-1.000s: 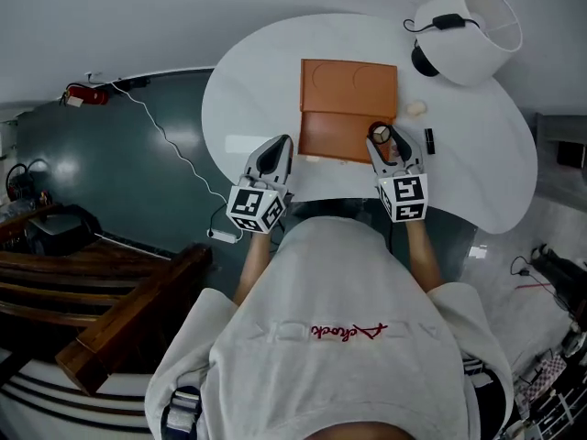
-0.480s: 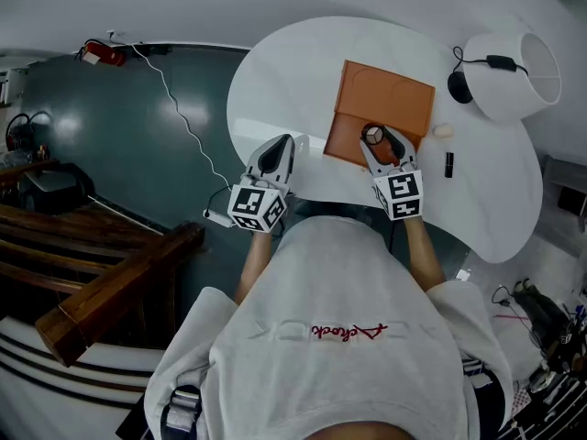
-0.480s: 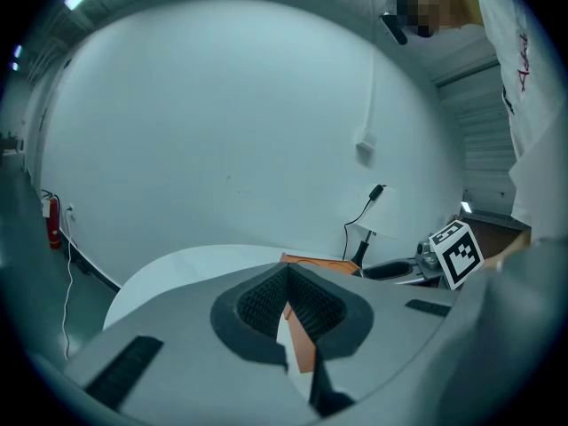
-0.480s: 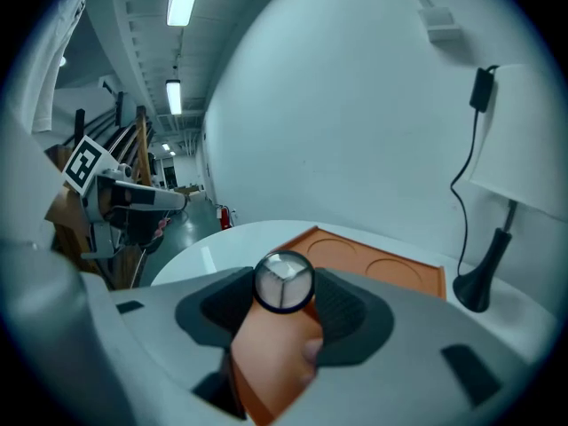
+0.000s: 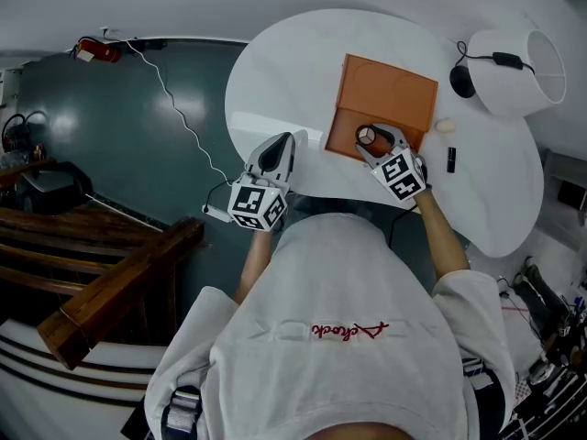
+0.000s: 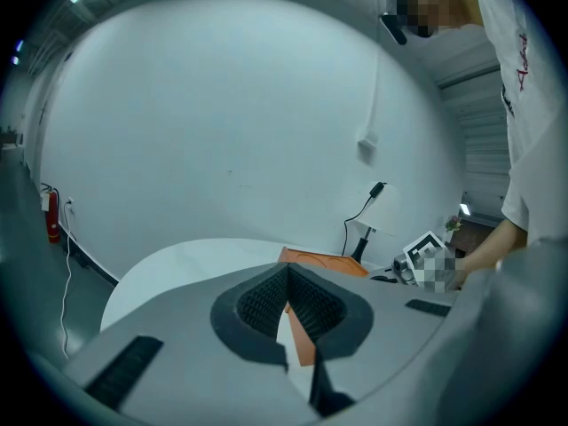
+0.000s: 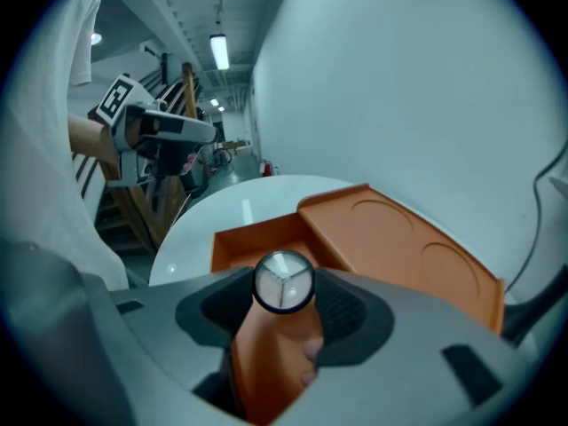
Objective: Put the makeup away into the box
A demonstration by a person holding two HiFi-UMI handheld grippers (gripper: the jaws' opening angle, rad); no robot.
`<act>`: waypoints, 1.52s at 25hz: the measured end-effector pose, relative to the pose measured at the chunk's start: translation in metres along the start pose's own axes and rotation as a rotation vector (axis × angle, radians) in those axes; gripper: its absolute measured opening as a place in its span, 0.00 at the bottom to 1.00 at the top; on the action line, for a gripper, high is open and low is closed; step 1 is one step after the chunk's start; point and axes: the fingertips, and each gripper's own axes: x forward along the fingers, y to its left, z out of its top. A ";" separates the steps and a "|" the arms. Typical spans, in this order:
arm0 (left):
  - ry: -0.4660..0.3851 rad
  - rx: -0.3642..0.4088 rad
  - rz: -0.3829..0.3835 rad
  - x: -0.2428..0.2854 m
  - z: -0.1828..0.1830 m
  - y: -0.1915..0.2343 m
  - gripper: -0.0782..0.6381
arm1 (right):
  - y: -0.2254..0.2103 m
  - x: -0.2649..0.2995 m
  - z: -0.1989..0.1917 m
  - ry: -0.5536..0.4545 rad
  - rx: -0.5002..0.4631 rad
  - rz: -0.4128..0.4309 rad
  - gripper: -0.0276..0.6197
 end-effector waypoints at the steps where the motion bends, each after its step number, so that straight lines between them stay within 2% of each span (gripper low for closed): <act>1: 0.000 -0.001 0.000 0.000 -0.001 0.000 0.12 | 0.000 0.004 -0.003 0.027 -0.028 0.020 0.40; 8: 0.000 -0.010 0.015 -0.006 -0.005 0.004 0.12 | 0.007 0.032 -0.028 0.202 -0.228 0.137 0.40; 11: -0.003 -0.014 0.024 -0.010 -0.006 0.007 0.12 | 0.008 0.039 -0.037 0.247 -0.245 0.162 0.40; 14: -0.006 -0.016 0.030 -0.013 -0.006 0.009 0.12 | 0.009 0.041 -0.039 0.250 -0.235 0.176 0.40; 21: -0.014 -0.009 0.018 -0.012 -0.003 0.005 0.12 | 0.010 0.041 -0.039 0.231 -0.241 0.177 0.40; 24: -0.019 0.001 0.014 -0.013 0.002 0.003 0.12 | 0.010 0.034 -0.035 0.214 -0.236 0.187 0.44; 35: -0.025 0.006 -0.002 -0.015 0.001 -0.007 0.12 | 0.005 0.007 -0.008 0.077 -0.229 0.091 0.43; 36: -0.026 0.006 -0.005 -0.014 0.002 -0.009 0.12 | 0.002 0.003 -0.002 0.044 -0.210 0.062 0.42; 38: -0.027 0.008 -0.011 -0.012 0.002 -0.011 0.12 | -0.008 -0.008 0.012 -0.040 -0.153 -0.020 0.22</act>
